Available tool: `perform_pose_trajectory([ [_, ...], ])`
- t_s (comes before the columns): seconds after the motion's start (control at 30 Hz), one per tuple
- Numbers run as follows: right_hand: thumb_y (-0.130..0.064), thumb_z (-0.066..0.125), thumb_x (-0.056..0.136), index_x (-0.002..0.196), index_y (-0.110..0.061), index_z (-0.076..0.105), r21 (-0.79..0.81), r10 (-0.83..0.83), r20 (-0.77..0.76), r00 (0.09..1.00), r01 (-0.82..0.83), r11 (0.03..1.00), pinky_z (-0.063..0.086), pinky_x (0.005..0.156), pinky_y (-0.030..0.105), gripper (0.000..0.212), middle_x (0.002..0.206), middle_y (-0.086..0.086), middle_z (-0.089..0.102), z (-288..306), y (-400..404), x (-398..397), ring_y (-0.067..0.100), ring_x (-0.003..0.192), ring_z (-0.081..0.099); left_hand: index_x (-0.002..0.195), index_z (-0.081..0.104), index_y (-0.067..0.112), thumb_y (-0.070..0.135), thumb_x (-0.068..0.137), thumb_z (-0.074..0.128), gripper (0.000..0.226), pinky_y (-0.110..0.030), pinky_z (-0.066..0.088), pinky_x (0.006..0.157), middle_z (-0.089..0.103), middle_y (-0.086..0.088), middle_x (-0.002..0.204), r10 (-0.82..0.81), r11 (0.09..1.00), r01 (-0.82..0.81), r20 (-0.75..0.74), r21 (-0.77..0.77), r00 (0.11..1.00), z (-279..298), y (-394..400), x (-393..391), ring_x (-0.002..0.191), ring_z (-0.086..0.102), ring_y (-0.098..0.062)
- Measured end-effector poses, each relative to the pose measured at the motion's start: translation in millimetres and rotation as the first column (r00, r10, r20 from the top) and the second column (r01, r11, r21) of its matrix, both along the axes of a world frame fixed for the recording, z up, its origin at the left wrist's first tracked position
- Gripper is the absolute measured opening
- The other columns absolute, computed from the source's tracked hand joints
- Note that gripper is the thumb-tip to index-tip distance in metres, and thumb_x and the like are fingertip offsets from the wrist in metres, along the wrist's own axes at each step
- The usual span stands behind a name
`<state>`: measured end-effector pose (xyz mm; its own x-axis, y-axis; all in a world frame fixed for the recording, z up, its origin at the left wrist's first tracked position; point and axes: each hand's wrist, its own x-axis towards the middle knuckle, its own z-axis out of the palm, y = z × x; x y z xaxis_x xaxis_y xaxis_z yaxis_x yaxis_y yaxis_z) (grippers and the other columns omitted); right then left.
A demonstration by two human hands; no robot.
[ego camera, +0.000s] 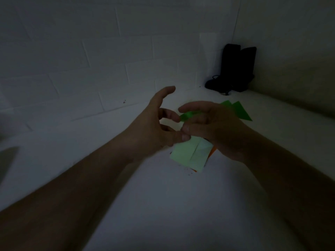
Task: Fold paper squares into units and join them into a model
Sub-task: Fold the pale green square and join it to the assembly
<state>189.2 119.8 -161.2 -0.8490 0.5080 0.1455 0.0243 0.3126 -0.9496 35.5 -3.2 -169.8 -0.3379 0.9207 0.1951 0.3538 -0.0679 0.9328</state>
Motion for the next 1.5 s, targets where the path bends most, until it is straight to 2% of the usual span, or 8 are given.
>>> perform_pose_trajectory([
  [0.17,0.000,0.071,0.087,0.125,-0.026,0.063,-0.099,-0.102,-0.097,0.990,0.092,0.991,0.061,0.075,0.047,0.047,0.077,0.013,0.073,-3,7,-2,0.032,0.079,0.073,0.144,0.042,0.039,0.011,0.082,0.083,0.080,-0.041,0.062,0.078,0.075,-0.010,0.100,0.006,0.999,-0.003,0.058,-0.050,0.998,-6,4,3,0.090,0.075,-0.030],
  [0.4,-0.007,0.070,0.090,0.124,-0.026,0.063,-0.232,-0.309,-0.199,0.930,0.262,0.937,0.060,0.076,0.037,0.040,0.078,0.002,0.072,-6,23,-6,0.021,0.082,0.072,0.106,0.074,0.000,0.006,0.093,0.070,0.014,-0.024,0.058,0.064,0.072,-0.017,0.079,0.097,0.995,-0.090,0.153,-0.047,0.984,-9,8,4,0.064,0.066,-0.016],
  [0.53,0.002,0.065,0.092,0.128,-0.019,0.059,-0.230,-0.293,-0.233,0.927,0.240,0.943,0.062,0.078,0.034,0.042,0.086,0.017,0.070,-6,22,-5,0.021,0.082,0.075,0.104,0.076,0.003,0.006,0.096,0.067,0.013,-0.035,0.062,0.080,0.078,-0.015,0.094,0.177,0.982,-0.187,0.270,0.010,0.946,-8,10,-1,0.085,0.075,-0.030],
  [0.73,0.000,0.067,0.090,0.120,-0.022,0.064,-0.009,-0.210,-0.126,0.970,0.210,0.978,0.063,0.081,0.042,0.037,0.078,0.010,0.072,-6,14,-5,0.022,0.084,0.075,0.098,0.078,0.010,0.003,0.096,0.065,0.015,-0.028,0.062,0.077,0.079,-0.008,0.091,0.186,0.977,-0.204,0.235,0.056,0.954,-6,8,2,0.086,0.076,-0.018],
  [0.87,-0.006,0.073,0.087,0.119,-0.029,0.063,0.143,-0.168,-0.058,0.984,0.174,0.974,0.053,0.059,0.025,0.041,0.070,-0.001,0.072,-5,8,-5,0.008,0.062,0.066,0.102,0.077,0.005,0.001,0.093,0.069,0.013,-0.028,0.062,0.074,0.074,-0.024,0.093,0.175,0.978,-0.192,0.183,0.081,0.968,-8,7,12,0.079,0.072,-0.022],
  [1.13,0.006,0.074,0.080,0.121,-0.030,0.065,0.191,-0.176,-0.105,0.979,0.194,0.962,0.053,0.064,0.033,0.055,0.074,0.002,0.071,-12,8,-8,0.019,0.066,0.065,0.096,0.076,0.009,0.010,0.096,0.068,0.008,-0.031,0.063,0.079,0.079,-0.009,0.088,0.140,0.989,-0.143,0.087,0.025,0.986,-11,6,12,0.084,0.077,-0.024],
  [1.27,0.007,0.072,0.080,0.124,-0.030,0.063,0.187,-0.156,-0.095,0.983,0.172,0.967,0.059,0.071,0.048,0.058,0.080,0.002,0.074,-12,7,-8,0.035,0.079,0.069,0.094,0.075,0.008,0.008,0.097,0.066,0.010,-0.029,0.061,0.076,0.078,-0.010,0.086,0.110,0.994,-0.111,0.023,0.024,0.994,-12,6,10,0.080,0.075,-0.020],
  [1.5,0.005,0.069,0.083,0.130,-0.027,0.060,0.083,-0.138,-0.045,0.989,0.142,0.986,0.047,0.058,0.026,0.058,0.064,-0.005,0.068,-10,10,-7,0.008,0.059,0.059,0.085,0.074,0.010,0.010,0.099,0.063,0.017,-0.016,0.051,0.061,0.072,-0.001,0.073,0.130,0.991,-0.128,-0.050,0.049,0.990,-11,8,13,0.065,0.066,-0.006],
])
